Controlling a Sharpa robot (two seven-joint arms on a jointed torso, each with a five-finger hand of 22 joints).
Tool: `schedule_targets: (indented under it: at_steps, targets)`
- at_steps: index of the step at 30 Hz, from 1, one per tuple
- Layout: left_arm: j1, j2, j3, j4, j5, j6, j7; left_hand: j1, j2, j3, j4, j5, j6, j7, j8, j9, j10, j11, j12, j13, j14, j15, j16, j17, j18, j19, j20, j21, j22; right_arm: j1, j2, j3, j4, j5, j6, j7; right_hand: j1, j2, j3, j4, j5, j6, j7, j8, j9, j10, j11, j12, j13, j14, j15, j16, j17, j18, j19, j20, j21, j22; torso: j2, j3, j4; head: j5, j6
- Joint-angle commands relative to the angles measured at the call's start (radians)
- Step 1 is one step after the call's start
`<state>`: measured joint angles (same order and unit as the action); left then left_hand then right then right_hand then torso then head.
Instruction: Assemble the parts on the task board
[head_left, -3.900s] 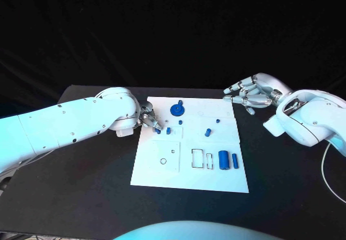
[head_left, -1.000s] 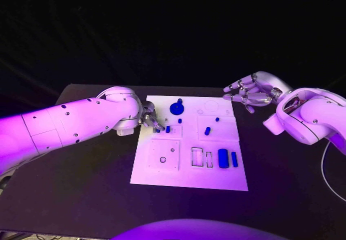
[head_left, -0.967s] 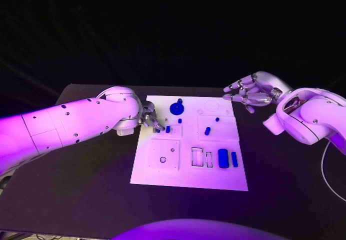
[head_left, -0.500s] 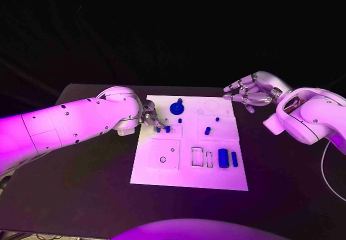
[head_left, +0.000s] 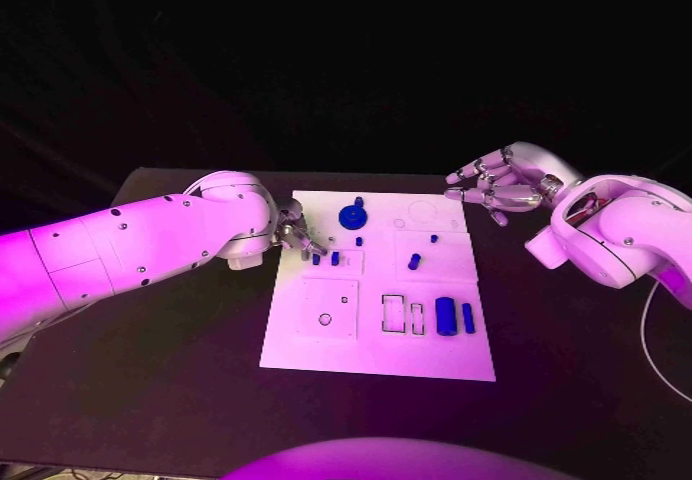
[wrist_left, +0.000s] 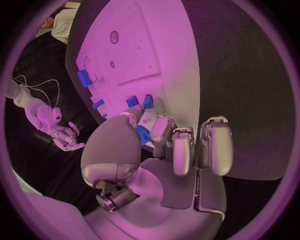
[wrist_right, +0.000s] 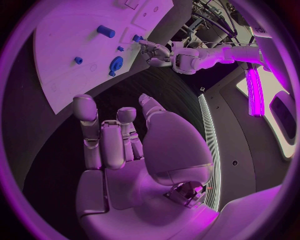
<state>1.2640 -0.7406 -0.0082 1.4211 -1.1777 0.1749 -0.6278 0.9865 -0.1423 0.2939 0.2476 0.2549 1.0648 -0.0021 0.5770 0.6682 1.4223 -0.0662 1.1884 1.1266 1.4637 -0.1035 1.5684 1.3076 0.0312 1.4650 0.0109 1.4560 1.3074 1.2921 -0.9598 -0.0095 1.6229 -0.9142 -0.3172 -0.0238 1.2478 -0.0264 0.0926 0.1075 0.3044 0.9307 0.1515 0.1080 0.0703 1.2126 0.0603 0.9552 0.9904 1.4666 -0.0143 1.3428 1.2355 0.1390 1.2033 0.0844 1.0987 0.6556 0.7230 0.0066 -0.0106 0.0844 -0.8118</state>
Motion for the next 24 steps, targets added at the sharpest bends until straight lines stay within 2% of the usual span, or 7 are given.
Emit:
schedule_targets:
  at_steps: [1, 15, 18, 19, 21, 22, 24]
  targets:
    - [0.003, -0.007, 0.01, 0.014, 0.01, -0.011, 0.0, -0.005, 0.004, -0.011, 0.003, -0.004, 0.004, 0.0, 0.005, 0.002, 0.006, 0.002, 0.0, -0.003, 0.107, -0.006, 0.002, 0.263, -0.005, 0.074, -0.009, 0.004, 0.202, -0.001, 0.002, 0.0, -0.001, -0.001, 0.015, 0.002, 0.008, 0.003, -0.001, 0.006, 0.004, -0.005, -0.001, 0.004, -0.001, -0.009, 0.0, 0.001, -0.001, 0.038, -0.005, -0.005, -0.001, 0.021, -0.003, -0.001, -0.005, -0.004, 0.001, 0.0001, -0.002, -0.001, -0.001]
    - [0.026, -0.027, 0.025, -0.001, 0.18, -0.204, 0.086, 0.007, 0.012, -0.158, 0.041, -0.002, -0.067, 0.027, -0.018, -0.002, -0.077, 0.023, -0.119, -0.125, 0.107, 0.005, 0.002, 0.263, 0.018, 0.042, 0.0, -0.104, 0.148, -0.001, 0.002, -0.001, -0.001, -0.001, 0.015, 0.001, 0.008, 0.003, -0.001, 0.006, 0.004, -0.005, -0.001, 0.004, -0.001, -0.009, 0.0, 0.001, -0.001, 0.038, -0.005, -0.005, -0.001, 0.021, -0.003, -0.001, -0.005, -0.004, 0.0, 0.0006, 0.0007, -0.005, 0.003]
    - [0.027, -0.025, 0.024, -0.006, 0.181, -0.224, 0.146, 0.087, 0.018, -0.171, 0.021, 0.0, -0.121, 0.047, -0.04, -0.014, -0.178, 0.041, -0.268, -0.278, 0.102, 0.017, -0.007, 0.25, 0.049, -0.009, 0.007, -0.261, 0.066, -0.001, 0.002, -0.001, 0.0, -0.001, 0.014, 0.0, 0.008, 0.003, -0.001, 0.006, 0.004, -0.005, -0.001, 0.004, -0.001, -0.009, 0.0, 0.001, -0.001, 0.038, -0.005, -0.005, -0.001, 0.021, -0.003, -0.001, -0.005, -0.004, 0.0, 0.002, 0.0006, -0.004, 0.006]
    - [0.027, -0.024, 0.023, -0.007, 0.181, -0.228, 0.172, 0.117, 0.021, -0.168, 0.012, 0.0, -0.141, 0.058, -0.051, -0.02, -0.23, 0.049, -0.336, -0.345, 0.085, 0.023, -0.043, 0.203, 0.062, -0.037, 0.012, -0.337, 0.027, -0.001, 0.002, -0.001, 0.0, -0.001, 0.014, 0.0, 0.008, 0.003, -0.001, 0.006, 0.004, -0.005, -0.001, 0.004, -0.001, -0.009, 0.0, 0.001, -0.001, 0.038, -0.005, -0.005, -0.001, 0.021, -0.003, -0.001, -0.005, -0.004, 0.0, 0.0026, 0.0008, -0.005, 0.007]
    - [0.027, -0.018, 0.015, -0.01, 0.171, -0.242, 0.256, 0.217, 0.03, -0.147, -0.02, 0.003, -0.205, 0.093, -0.094, -0.05, -0.346, 0.082, -0.436, -0.417, -0.004, 0.05, -0.198, 0.02, 0.108, -0.156, 0.032, -0.632, -0.128, -0.001, 0.002, -0.001, 0.0, -0.001, 0.013, 0.001, 0.008, 0.003, -0.001, 0.006, 0.004, -0.005, -0.001, 0.004, -0.001, -0.009, 0.0, 0.001, -0.001, 0.038, -0.005, -0.005, -0.001, 0.021, -0.003, -0.001, -0.005, -0.004, 0.0, 0.0016, 0.0009, -0.007, 0.01]
    - [0.027, -0.013, 0.01, -0.012, 0.156, -0.255, 0.3, 0.281, 0.035, -0.122, -0.039, 0.001, -0.237, 0.115, -0.129, -0.079, -0.42, 0.108, -0.502, -0.457, -0.096, 0.069, -0.333, -0.118, 0.126, -0.247, 0.049, -0.814, -0.224, -0.001, 0.002, -0.001, 0.0, -0.001, 0.013, 0.001, 0.008, 0.003, -0.001, 0.006, 0.004, -0.005, -0.001, 0.004, -0.001, -0.009, 0.0, 0.001, -0.001, 0.038, -0.005, -0.005, -0.001, 0.021, -0.003, -0.001, -0.005, -0.004, 0.0, 0.0014, 0.0009, -0.007, 0.01]
    - [0.021, 0.004, -0.001, -0.016, 0.098, -0.298, 0.42, 0.395, 0.027, -0.057, -0.066, -0.001, -0.257, 0.151, -0.228, -0.172, -0.489, 0.132, -0.66, -0.583, -0.288, 0.115, -0.623, -0.391, 0.139, -0.334, 0.074, -0.963, -0.316, -0.001, 0.002, -0.001, -0.001, -0.001, 0.012, 0.002, 0.008, 0.003, -0.001, 0.006, 0.004, -0.005, -0.001, 0.004, -0.001, -0.009, 0.0, 0.001, -0.001, 0.038, -0.005, -0.005, -0.001, 0.021, -0.003, -0.001, -0.005, -0.004, 0.001, -0.0008, 0.0004, -0.012, 0.017]
